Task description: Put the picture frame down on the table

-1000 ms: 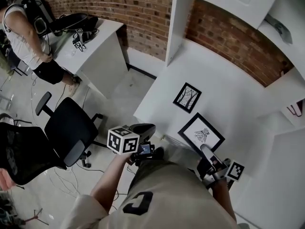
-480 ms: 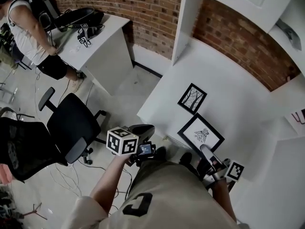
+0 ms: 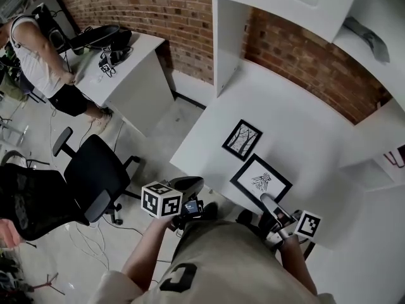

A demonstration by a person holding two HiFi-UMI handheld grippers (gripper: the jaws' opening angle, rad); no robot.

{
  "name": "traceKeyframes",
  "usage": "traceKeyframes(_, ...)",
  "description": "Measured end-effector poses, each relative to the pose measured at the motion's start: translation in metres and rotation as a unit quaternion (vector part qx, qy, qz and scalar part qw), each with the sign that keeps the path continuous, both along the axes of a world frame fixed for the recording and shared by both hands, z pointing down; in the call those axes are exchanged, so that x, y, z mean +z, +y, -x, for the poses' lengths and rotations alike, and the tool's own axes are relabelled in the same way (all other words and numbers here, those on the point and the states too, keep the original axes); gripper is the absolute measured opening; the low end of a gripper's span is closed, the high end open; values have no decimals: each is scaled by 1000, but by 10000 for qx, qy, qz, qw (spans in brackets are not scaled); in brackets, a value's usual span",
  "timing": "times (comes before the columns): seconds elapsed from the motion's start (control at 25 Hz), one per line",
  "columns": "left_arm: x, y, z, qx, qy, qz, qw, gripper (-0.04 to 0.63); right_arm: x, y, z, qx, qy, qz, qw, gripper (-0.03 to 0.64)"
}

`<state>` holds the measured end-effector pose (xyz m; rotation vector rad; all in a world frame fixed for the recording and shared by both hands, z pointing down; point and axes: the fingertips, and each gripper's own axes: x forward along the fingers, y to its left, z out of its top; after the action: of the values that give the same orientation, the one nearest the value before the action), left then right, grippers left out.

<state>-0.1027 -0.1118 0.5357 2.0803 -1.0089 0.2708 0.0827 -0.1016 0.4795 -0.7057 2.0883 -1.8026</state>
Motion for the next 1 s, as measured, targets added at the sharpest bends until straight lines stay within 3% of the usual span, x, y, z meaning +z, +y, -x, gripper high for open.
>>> traceKeyframes(0.6, -6, -23, -40, -277, -180, -15, 9995, 14, 41, -54, -84, 346, 329, 480, 9977, 18)
traceKeyframes(1.0, 1, -21, -43, -463, -184, 99, 9987, 15, 63, -82, -99, 309, 496, 511, 9970, 18)
